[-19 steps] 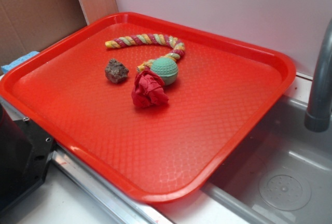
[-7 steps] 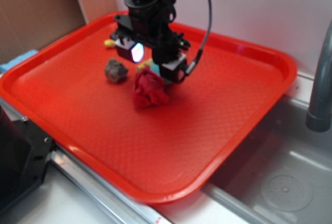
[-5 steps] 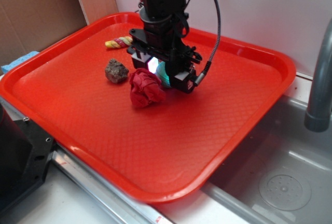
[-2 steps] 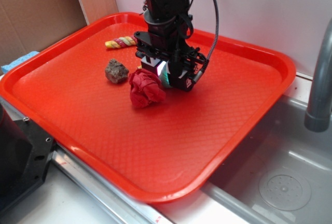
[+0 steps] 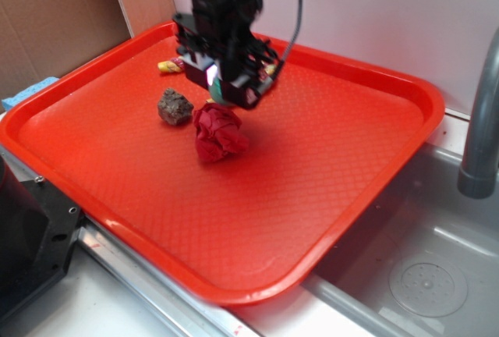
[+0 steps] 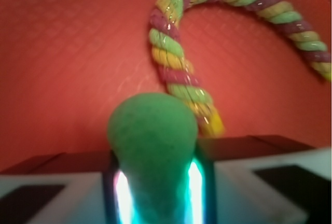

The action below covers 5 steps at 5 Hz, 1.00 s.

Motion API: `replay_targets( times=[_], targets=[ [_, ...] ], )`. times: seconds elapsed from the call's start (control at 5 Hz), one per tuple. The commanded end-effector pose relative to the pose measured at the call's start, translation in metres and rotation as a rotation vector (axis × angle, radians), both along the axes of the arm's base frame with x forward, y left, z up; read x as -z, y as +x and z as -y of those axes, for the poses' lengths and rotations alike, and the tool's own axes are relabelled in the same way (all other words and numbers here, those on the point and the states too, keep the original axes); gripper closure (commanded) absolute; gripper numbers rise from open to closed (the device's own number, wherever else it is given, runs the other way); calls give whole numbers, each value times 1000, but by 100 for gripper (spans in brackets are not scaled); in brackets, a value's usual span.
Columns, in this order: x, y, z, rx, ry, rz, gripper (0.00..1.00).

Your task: Grab the green ball.

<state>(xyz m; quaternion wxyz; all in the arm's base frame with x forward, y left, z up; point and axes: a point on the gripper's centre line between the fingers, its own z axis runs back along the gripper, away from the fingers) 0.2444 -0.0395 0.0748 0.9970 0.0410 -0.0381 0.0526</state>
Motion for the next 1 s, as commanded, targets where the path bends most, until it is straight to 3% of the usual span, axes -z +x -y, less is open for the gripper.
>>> replay_targets(
  times=[0.0,0.4,0.8],
  targets=[
    [-70,-30,-12,-46,-89,37,100],
    [-87,-73,-18,-64,-129,21,100],
    [-84,-68,-15,-91,-108,1,100]
  ],
)
